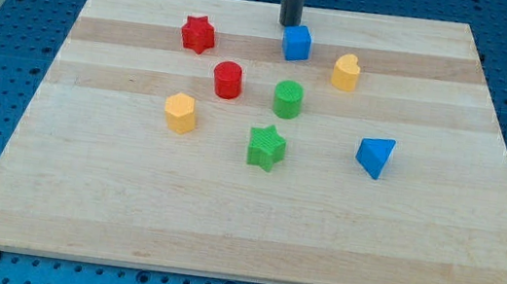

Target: Point at blue cube

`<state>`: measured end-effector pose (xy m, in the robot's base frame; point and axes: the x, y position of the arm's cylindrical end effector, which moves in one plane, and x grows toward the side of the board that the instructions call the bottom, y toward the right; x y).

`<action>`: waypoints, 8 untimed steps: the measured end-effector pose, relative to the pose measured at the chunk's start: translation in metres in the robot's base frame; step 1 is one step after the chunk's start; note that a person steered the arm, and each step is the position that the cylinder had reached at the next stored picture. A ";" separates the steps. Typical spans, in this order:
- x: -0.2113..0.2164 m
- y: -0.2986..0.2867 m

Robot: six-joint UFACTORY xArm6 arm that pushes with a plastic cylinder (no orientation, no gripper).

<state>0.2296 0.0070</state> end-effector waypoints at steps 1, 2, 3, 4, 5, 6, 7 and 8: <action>0.001 -0.001; 0.009 -0.001; 0.009 -0.001; 0.009 -0.001; 0.015 -0.001; 0.016 -0.005; 0.016 -0.015; 0.018 -0.016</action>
